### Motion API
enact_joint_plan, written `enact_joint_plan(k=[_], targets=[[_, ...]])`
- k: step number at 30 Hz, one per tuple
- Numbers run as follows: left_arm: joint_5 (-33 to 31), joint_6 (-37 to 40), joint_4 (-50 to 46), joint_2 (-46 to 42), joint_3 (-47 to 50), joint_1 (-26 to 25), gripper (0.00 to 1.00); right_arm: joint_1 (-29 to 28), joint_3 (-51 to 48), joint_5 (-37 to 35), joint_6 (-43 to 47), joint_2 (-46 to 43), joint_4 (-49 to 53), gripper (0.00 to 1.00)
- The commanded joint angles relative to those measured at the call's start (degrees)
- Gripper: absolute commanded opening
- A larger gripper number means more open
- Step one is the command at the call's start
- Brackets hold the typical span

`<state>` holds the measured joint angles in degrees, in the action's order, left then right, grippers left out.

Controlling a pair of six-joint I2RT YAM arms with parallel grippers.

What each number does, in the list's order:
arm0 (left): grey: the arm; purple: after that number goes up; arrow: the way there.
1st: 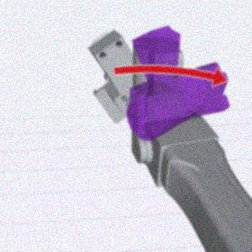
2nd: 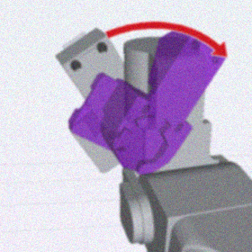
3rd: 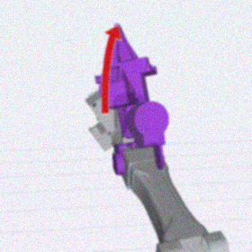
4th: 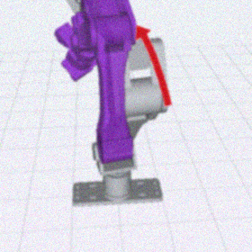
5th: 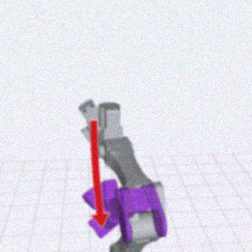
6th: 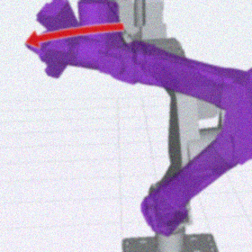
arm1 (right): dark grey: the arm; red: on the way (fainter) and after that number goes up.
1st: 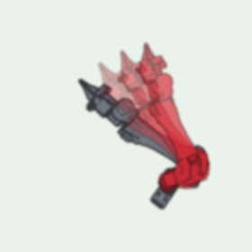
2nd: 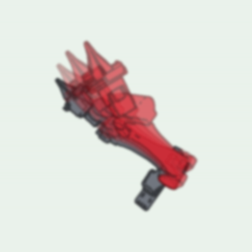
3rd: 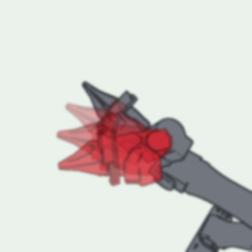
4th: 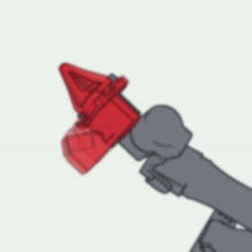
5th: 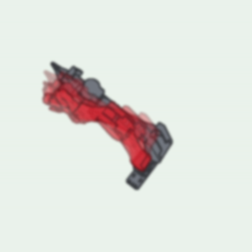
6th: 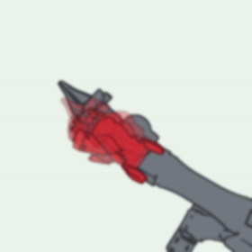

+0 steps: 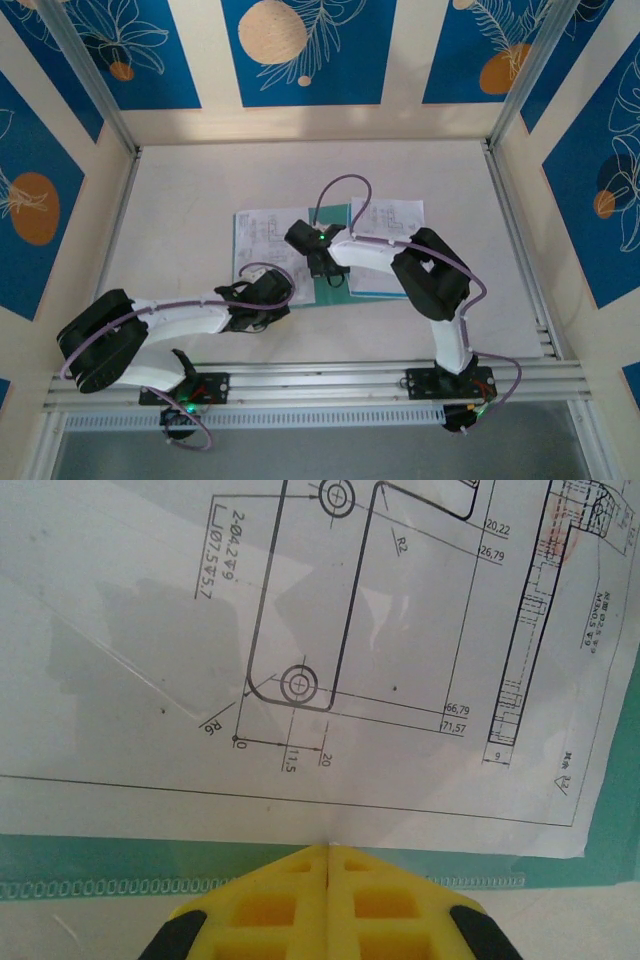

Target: Put the files into the folder

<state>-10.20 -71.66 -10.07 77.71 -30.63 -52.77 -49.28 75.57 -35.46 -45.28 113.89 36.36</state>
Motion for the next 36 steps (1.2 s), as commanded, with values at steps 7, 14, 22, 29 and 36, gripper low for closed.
enact_joint_plan(k=[7, 14, 22, 29, 36], targets=[[-1.5, -1.2, -8.3, 0.1, 2.1, 0.0, 0.00, 2.0, -6.0, 0.1, -2.7, 5.7, 3.4, 0.13], [-1.7, -1.7, -8.5, 0.1, 2.5, 0.0, 0.00, 2.0, -5.8, -3.4, 1.0, 6.0, 4.7, 0.13], [-1.9, -2.9, -8.8, -0.2, 3.3, 0.0, 0.00, 3.2, -6.0, -3.9, 5.2, 5.7, 3.7, 0.13], [-2.3, -3.0, -9.3, -0.7, 3.2, 0.0, 0.00, 3.7, -7.1, -3.3, 7.2, 4.2, 1.7, 0.13], [-2.2, -3.1, -9.3, -0.2, 3.2, 0.0, 0.00, 2.8, -7.0, -2.0, 10.1, 1.5, -0.2, 0.14]])
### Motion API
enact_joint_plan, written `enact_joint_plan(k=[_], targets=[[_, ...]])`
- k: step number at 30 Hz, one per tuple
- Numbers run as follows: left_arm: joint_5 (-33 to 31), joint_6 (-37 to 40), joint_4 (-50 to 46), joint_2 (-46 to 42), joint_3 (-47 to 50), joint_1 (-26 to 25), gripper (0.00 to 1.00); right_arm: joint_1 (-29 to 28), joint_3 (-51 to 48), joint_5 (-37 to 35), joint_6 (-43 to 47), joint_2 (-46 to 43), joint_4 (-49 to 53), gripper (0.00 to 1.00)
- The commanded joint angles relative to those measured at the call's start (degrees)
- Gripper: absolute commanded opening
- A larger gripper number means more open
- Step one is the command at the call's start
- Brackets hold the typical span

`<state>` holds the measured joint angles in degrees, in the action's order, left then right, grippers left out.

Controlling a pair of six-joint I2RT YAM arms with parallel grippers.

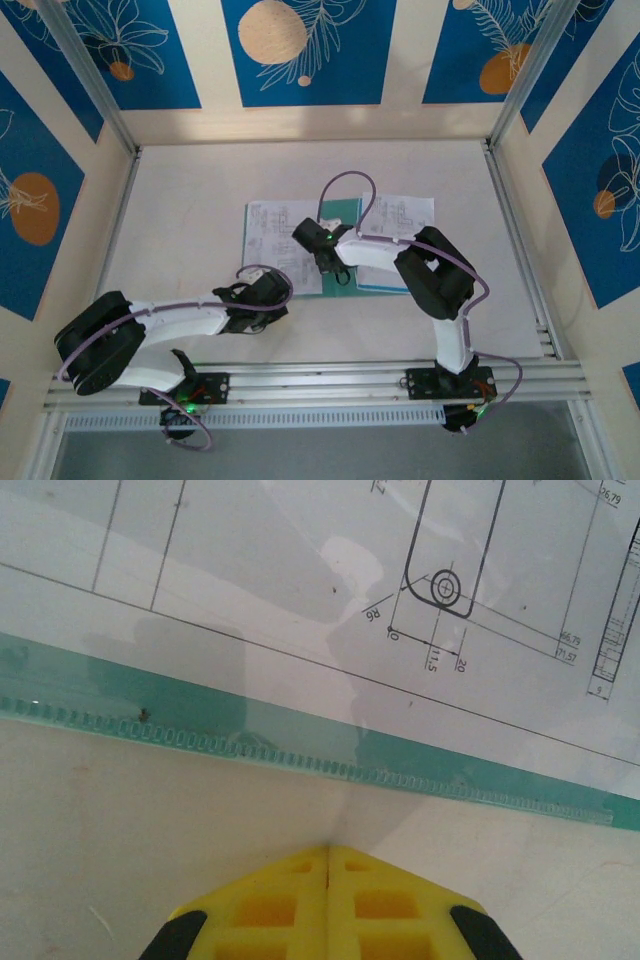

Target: Put the files into the folder

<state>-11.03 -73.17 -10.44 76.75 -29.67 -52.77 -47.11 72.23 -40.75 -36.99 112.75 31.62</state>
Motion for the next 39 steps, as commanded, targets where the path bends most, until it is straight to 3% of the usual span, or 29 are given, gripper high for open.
enact_joint_plan(k=[1, 9, 12, 16, 22, 30, 39], targets=[[-1.5, -1.6, -9.1, 0.5, 2.1, 0.0, 0.00, 0.5, -3.3, 3.8, 2.1, 2.3, 4.6, 0.14], [-6.2, 5.9, -17.1, -8.3, -9.2, 0.0, 0.02, 2.2, -2.5, 9.0, 2.8, 3.1, 4.1, 0.13], [-3.7, 11.8, -13.9, -4.2, -13.3, 1.3, 0.10, 2.4, -2.8, 9.9, 2.6, 3.2, 3.7, 0.13], [-0.9, 16.8, -9.1, 5.1, -17.0, 3.0, 0.07, 2.8, -3.0, 11.4, 2.3, 3.1, 3.6, 0.13], [-1.7, 20.7, -6.2, 13.8, -20.6, 5.0, 0.07, 3.1, -2.9, 12.8, 2.3, 3.7, 3.5, 0.13], [-4.6, 10.4, -14.3, 21.8, -17.7, 5.0, 0.00, 4.3, -4.9, 13.3, 1.9, 3.9, 2.5, 0.13], [-4.0, 3.3, -12.2, 21.2, -10.3, 4.9, 0.00, 6.0, -8.3, 11.8, 2.6, 1.5, 1.1, 0.13]])
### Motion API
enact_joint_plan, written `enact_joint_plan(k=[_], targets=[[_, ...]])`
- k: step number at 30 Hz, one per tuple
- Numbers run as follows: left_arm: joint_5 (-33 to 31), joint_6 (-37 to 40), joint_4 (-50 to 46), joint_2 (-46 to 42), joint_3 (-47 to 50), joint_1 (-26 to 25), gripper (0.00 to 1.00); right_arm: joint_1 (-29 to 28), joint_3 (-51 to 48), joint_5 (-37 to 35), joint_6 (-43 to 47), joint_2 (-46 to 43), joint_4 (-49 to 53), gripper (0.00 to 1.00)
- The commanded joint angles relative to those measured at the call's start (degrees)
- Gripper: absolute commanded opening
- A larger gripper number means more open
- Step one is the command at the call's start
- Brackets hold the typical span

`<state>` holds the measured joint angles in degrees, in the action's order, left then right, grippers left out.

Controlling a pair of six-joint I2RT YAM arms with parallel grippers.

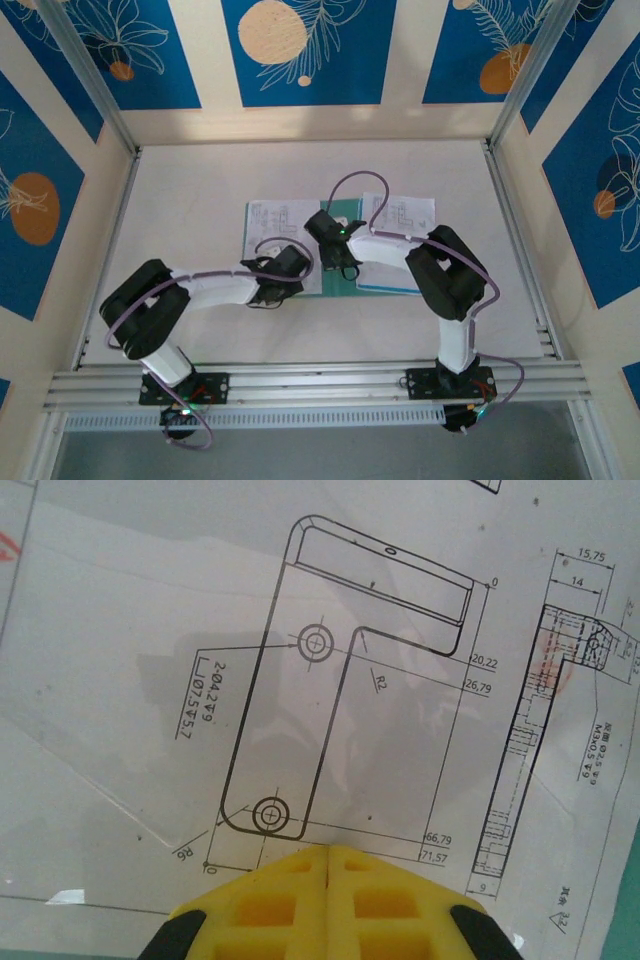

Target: Put the files into the folder

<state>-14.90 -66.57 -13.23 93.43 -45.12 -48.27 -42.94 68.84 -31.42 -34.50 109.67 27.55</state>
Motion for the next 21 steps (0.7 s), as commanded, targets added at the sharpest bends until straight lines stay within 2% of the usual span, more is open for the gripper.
enact_joint_plan(k=[1, 21], targets=[[-0.1, -3.5, -9.4, 4.6, 5.2, 0.5, 0.00, 1.8, -4.9, 2.5, 0.3, 4.2, 5.1, 0.14], [-0.2, -4.4, -7.9, 2.9, 6.4, 0.5, 0.00, 2.3, -1.0, -4.2, 1.2, -4.5, 10.7, 0.14]])
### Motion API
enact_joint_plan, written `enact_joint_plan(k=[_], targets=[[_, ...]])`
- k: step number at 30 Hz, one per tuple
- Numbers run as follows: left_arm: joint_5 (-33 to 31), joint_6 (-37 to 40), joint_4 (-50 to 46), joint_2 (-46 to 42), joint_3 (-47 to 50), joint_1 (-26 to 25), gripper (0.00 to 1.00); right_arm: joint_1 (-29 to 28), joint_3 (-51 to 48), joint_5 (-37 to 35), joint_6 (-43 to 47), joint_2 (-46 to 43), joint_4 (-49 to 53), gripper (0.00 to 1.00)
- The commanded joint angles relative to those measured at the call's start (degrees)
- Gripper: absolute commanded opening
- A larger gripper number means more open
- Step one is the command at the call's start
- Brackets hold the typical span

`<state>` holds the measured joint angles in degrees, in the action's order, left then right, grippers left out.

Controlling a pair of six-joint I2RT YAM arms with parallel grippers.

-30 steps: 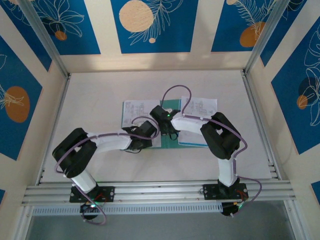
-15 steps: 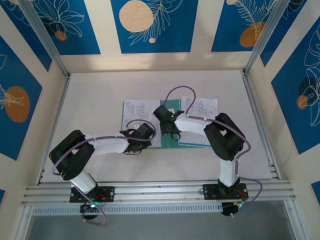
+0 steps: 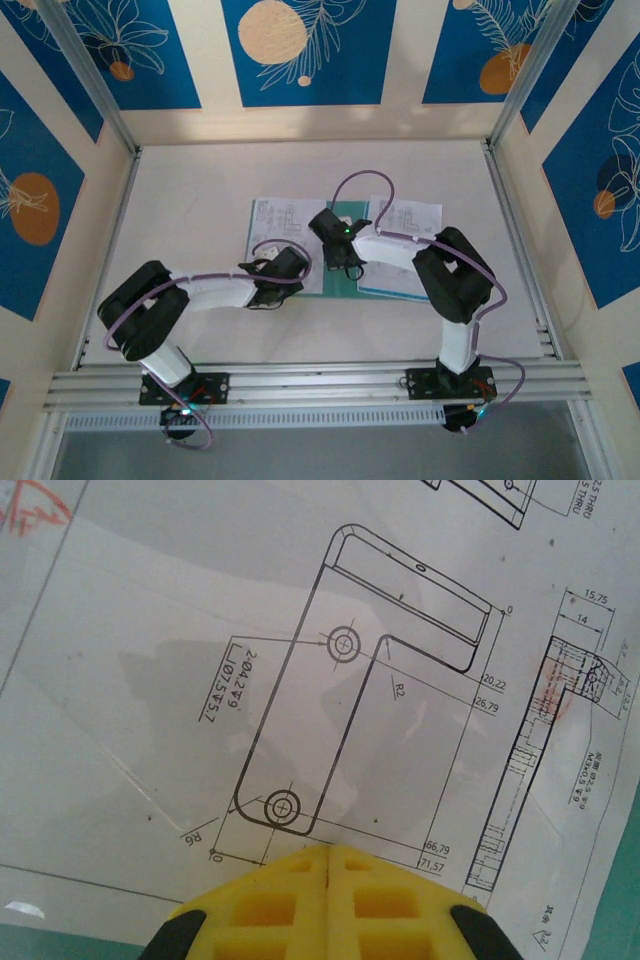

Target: Put the files into the folder

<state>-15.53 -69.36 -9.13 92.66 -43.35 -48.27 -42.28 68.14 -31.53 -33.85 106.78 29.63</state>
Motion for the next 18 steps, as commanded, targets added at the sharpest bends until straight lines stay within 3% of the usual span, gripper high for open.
enact_joint_plan(k=[1, 9, 12, 16, 18], targets=[[0.6, -1.6, -11.8, 3.6, 4.8, 0.5, 0.00, 1.6, -0.1, -3.9, 0.7, -2.6, 8.6, 0.14], [1.1, -1.7, -10.6, 3.3, 5.2, 0.5, 0.00, 1.2, 2.6, -1.9, 0.1, -8.3, 10.9, 0.18], [1.4, -2.0, -10.1, 2.5, 5.7, 0.4, 0.00, 1.7, 2.6, 1.1, -0.6, -10.7, 10.4, 0.28], [2.1, -3.9, -8.4, 0.9, 7.7, 0.4, 0.00, 3.5, 2.9, 8.1, -1.5, -14.8, 9.3, 0.51], [2.4, -5.1, -7.2, 0.2, 8.9, 0.3, 0.00, 4.6, 2.9, 11.7, -3.0, -16.4, 9.0, 0.58]])
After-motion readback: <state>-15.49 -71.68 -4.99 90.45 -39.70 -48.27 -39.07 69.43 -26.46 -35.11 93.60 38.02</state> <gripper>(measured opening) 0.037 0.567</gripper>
